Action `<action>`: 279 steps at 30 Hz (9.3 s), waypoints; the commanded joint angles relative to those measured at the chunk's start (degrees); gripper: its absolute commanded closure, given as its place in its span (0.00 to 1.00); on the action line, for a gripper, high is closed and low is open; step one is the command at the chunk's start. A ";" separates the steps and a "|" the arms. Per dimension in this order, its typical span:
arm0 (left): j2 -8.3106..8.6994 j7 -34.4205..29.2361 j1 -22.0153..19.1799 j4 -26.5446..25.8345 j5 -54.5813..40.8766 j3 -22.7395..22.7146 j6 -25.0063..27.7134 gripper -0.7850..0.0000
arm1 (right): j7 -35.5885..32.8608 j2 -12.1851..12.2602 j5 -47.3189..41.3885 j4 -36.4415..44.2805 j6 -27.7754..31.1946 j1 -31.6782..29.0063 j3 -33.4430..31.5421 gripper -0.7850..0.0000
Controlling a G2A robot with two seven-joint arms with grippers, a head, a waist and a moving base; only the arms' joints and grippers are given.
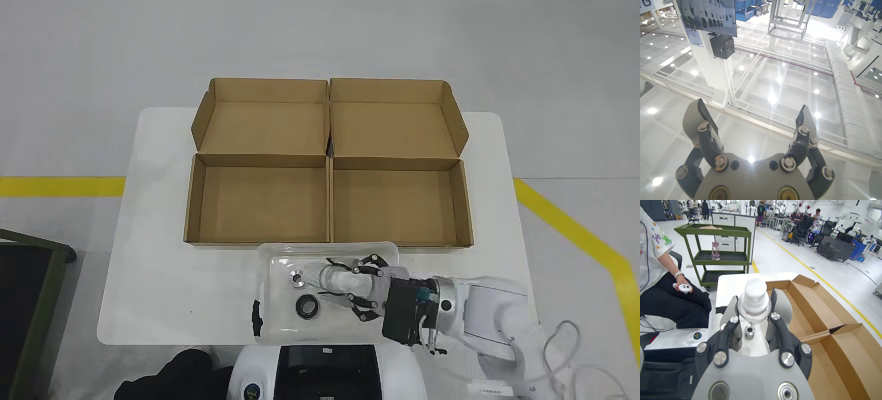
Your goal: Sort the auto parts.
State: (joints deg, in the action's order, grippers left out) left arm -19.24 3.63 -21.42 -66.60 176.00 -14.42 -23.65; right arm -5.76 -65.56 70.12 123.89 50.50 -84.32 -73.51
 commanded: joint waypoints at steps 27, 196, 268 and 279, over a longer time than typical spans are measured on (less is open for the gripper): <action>0.00 0.00 0.00 0.00 0.00 0.00 0.00 0.00 | 8.80 -0.85 -19.13 -0.22 -12.73 10.78 -3.94 1.00; 0.00 0.00 0.00 0.00 0.00 0.00 0.00 0.00 | -43.00 10.88 -2.18 -10.05 5.03 16.59 17.92 0.50; 0.00 0.00 0.00 0.00 0.00 0.00 0.00 0.00 | 0.42 14.21 -10.57 -4.74 -11.12 16.61 12.65 1.00; 0.00 0.00 0.00 0.00 0.00 0.00 0.00 0.00 | 3.55 13.86 -11.81 -1.47 -12.63 16.47 8.58 1.00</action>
State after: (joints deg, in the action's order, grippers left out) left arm -19.24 3.63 -21.42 -66.60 176.00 -14.42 -23.65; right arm -2.44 -51.69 58.49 122.20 37.89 -67.77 -64.51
